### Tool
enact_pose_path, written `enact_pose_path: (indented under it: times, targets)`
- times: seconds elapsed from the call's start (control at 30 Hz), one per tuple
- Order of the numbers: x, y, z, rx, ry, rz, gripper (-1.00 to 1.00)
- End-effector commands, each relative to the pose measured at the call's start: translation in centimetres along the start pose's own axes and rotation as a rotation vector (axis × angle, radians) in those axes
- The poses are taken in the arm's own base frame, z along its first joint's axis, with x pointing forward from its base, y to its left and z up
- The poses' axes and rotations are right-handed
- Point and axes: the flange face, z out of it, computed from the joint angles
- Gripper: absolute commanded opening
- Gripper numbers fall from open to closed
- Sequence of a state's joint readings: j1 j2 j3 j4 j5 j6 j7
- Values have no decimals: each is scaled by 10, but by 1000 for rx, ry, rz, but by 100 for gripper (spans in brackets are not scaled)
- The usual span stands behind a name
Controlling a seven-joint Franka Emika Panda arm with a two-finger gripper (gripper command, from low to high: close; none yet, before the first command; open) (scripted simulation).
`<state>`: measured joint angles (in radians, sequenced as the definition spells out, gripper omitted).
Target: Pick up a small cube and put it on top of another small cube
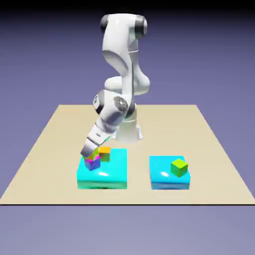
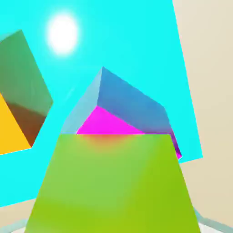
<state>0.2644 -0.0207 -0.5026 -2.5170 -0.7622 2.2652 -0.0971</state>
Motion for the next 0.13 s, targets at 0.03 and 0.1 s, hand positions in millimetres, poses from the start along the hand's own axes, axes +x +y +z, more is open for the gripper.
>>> enact_pose_path:
  times: [0.03, 0.1]
  targets:
    - [6, -9, -39, -15, 15, -33, 100]
    - [2, -7, -62, -13, 15, -34, 100]
